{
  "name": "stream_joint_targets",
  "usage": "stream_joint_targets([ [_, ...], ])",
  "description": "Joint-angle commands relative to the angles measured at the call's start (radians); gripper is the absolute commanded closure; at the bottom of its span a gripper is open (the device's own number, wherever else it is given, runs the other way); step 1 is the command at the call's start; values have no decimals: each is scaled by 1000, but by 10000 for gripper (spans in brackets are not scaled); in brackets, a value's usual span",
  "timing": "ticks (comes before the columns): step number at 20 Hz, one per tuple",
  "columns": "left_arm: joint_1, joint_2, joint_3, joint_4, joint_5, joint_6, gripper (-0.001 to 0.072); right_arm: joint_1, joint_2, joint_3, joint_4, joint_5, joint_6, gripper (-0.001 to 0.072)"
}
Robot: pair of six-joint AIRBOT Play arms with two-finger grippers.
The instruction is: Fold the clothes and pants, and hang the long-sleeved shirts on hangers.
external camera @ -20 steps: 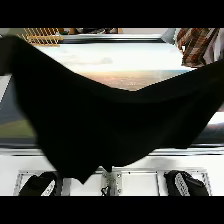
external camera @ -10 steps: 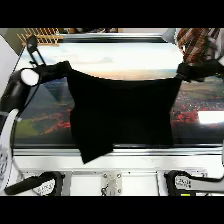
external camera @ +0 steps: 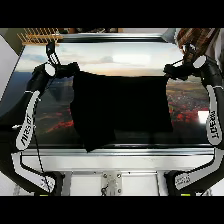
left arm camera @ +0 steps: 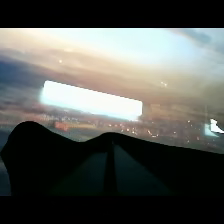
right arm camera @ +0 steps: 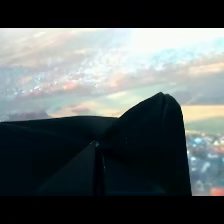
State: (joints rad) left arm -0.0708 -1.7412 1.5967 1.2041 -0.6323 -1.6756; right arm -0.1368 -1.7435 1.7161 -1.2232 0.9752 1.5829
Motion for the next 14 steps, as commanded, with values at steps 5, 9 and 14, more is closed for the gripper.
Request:
stream_joint_targets([
  [5, 33, 54, -142, -1, -27, 4, 701, 3, -12, -26, -113, 29, 25, 704],
  [9, 16, 97, -299, -1, -14, 19, 701, 18, 2, -130, -120, 51, 30, 704],
  [14, 4, 122, -410, 0, 4, 18, 700, 47, 11, -244, -120, 58, 31, 703],
])
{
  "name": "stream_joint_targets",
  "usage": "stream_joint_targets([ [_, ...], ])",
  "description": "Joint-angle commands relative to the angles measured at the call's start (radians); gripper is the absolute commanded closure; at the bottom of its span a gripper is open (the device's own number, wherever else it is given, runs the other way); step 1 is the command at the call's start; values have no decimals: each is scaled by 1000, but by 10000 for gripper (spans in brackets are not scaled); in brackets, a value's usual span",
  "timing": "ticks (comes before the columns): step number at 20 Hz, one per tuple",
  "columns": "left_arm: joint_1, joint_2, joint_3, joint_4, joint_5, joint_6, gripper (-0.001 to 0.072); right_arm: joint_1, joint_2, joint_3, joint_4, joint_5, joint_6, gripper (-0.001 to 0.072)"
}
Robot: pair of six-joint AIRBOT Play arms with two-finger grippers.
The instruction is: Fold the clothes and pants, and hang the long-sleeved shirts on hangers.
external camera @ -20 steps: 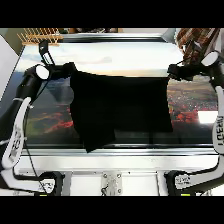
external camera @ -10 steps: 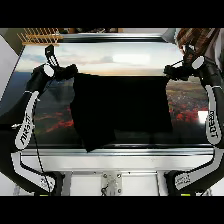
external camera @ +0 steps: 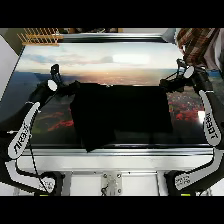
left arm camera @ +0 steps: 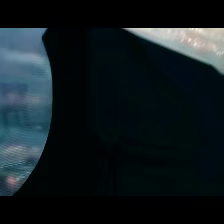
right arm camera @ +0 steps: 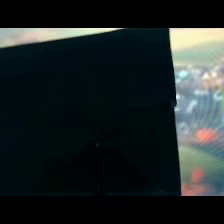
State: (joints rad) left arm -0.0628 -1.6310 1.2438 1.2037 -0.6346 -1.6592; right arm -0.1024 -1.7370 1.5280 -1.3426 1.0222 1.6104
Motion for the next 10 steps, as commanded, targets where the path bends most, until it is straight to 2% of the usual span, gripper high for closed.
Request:
stream_joint_targets([
  [1, -4, 12, -67, -1, 4, 2, 700, 14, 4, -66, 0, 19, 3, 702],
  [3, -4, 12, -76, -3, -3, 2, 700, 14, 4, -70, 0, 41, 3, 698],
  [4, -4, 14, -75, -3, -13, 2, 699, 14, 5, -69, 9, 53, 2, 668],
  [5, -4, 22, -74, -2, -20, 2, 578, 11, 9, -69, 21, 68, -2, 463],
  [6, -4, 41, -73, -2, -20, 2, 302, 10, 21, -69, 30, 76, -2, 239],
  [7, 2, 75, -73, 2, -20, 2, 225, 9, 47, -69, 27, 77, -2, 200],
  [10, 45, 212, -84, 10, -110, 3, 224, -16, 192, -71, 13, 109, -47, 199],
])
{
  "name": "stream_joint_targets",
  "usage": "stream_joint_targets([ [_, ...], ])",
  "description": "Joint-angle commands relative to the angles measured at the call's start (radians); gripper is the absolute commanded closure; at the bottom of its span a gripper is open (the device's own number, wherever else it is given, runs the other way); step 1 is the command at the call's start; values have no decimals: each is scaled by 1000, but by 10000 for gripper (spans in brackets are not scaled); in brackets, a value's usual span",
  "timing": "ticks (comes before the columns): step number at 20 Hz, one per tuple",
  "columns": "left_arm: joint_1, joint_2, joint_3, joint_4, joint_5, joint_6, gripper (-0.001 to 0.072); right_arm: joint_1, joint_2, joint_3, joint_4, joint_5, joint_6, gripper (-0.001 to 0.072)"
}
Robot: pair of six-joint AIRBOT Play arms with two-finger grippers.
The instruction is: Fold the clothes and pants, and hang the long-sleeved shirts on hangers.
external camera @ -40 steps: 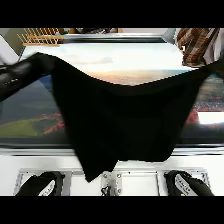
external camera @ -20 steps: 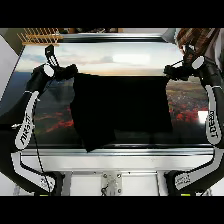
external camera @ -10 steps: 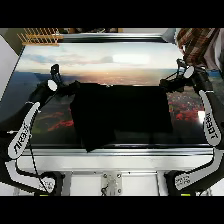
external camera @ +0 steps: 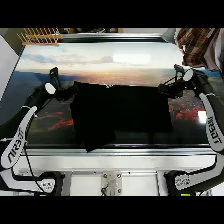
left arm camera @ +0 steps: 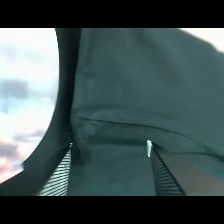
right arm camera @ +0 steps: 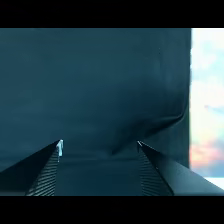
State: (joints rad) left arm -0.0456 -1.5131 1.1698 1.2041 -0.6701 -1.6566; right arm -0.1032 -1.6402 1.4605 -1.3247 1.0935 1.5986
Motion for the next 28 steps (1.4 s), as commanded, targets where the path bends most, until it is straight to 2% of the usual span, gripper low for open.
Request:
stream_joint_targets([
  [1, 43, 143, -40, 10, -148, 0, 223, -27, 158, -18, -11, 60, -61, 199],
  [2, 56, 185, -87, 10, -214, 0, 221, -37, 226, -50, -11, 65, -70, 199],
  [4, 60, 257, -226, 5, -288, -1, 12, -46, 347, -132, -10, 63, -69, 200],
  [7, 14, 346, -449, -14, -290, -2, 13, -43, 510, -282, -3, 63, -69, 200],
  [11, -74, 390, -634, -134, -161, -1, 13, -44, 625, -397, 4, 63, -65, 200],
  [13, -107, 369, -668, -169, -103, -9, 13, -44, 648, -407, 15, 64, -65, 200],
  [19, -200, 278, -636, -215, -105, -9, 15, -45, 669, -407, 27, 64, -65, 200],
  [20, -224, 272, -619, -214, -100, -9, 64, -45, 669, -407, 27, 65, -64, 200],
  [21, -248, 268, -597, -209, -106, -9, 198, -45, 669, -407, 26, 68, -65, 200],
  [22, -264, 269, -581, -209, -109, -8, 368, -48, 669, -407, 26, 68, -64, 200],
  [23, -269, 272, -563, -203, -125, -8, 575, -59, 669, -407, 26, 74, -65, 200],
  [24, -266, 283, -552, -200, -142, -3, 673, -77, 669, -410, 26, 87, -65, 200],
  [28, -195, 380, -568, -121, -195, 1, 700, -262, 674, -549, 23, 159, -36, 200],
])
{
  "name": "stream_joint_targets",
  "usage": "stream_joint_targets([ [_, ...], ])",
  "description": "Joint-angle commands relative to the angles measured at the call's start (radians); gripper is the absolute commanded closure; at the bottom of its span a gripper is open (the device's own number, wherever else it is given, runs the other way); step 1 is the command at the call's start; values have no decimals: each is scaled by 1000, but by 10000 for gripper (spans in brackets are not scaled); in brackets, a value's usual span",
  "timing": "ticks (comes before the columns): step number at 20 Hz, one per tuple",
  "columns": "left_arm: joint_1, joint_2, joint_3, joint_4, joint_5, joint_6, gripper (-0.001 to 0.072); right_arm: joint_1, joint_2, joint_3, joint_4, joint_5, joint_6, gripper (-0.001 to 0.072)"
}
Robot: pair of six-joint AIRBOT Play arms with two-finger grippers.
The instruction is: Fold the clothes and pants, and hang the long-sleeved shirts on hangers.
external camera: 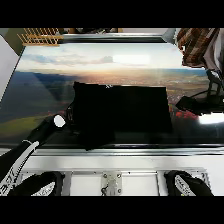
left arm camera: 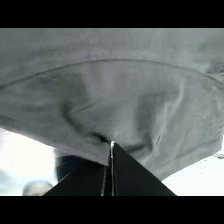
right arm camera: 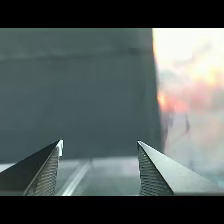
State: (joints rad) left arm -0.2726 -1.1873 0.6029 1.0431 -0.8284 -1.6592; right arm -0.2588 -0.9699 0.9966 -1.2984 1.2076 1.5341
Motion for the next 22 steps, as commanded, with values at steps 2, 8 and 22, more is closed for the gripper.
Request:
stream_joint_targets([
  [2, 71, 116, -43, 38, -34, 3, 701, -226, 0, -238, 1, 13, 122, 199],
  [8, 90, 224, -130, 36, -6, 3, 700, -299, -47, -565, 285, -279, 156, 199],
  [22, 90, 227, -127, 39, -10, 3, 700, 17, -77, -585, 300, -468, 164, 632],
])
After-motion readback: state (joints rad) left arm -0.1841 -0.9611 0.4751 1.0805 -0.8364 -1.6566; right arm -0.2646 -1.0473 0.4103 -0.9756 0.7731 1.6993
